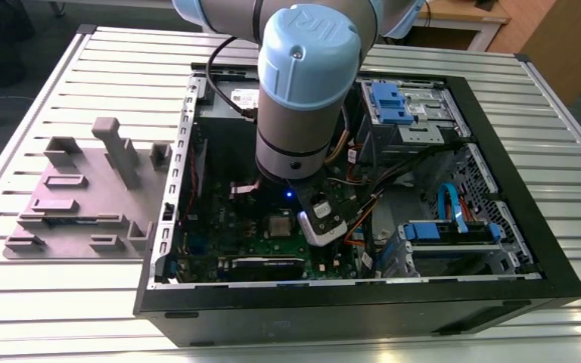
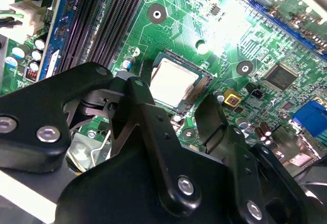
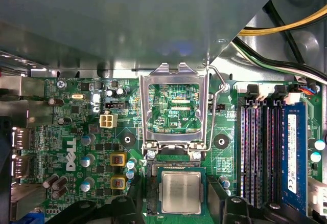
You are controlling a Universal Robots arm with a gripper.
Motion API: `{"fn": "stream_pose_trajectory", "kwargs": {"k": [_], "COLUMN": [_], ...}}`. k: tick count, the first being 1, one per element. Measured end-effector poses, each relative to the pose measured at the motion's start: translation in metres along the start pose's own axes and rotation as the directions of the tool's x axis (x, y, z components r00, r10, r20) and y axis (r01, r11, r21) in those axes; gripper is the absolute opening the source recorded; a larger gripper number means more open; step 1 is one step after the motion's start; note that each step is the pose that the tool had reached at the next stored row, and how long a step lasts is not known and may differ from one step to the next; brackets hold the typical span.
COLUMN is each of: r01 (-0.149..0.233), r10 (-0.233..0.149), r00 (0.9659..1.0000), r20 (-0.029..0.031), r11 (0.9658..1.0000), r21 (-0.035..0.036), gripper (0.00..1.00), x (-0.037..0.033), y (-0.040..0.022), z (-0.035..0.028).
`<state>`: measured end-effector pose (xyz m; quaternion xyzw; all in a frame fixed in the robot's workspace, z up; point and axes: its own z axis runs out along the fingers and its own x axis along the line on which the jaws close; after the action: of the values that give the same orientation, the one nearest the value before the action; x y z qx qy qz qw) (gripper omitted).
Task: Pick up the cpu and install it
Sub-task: 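Place the cpu into insertion slot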
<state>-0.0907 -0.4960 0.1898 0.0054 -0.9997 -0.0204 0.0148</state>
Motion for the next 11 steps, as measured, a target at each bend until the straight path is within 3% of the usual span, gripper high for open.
{"fn": "stream_pose_trajectory", "kwargs": {"k": [11], "r01": [0.000], "r10": [0.000], "r00": [1.0000], "r20": [0.0000], "r11": [1.0000], "r21": [-0.0002], "gripper": [0.60], "x": [0.0000], "y": [0.0000], "z": [0.0000]}}
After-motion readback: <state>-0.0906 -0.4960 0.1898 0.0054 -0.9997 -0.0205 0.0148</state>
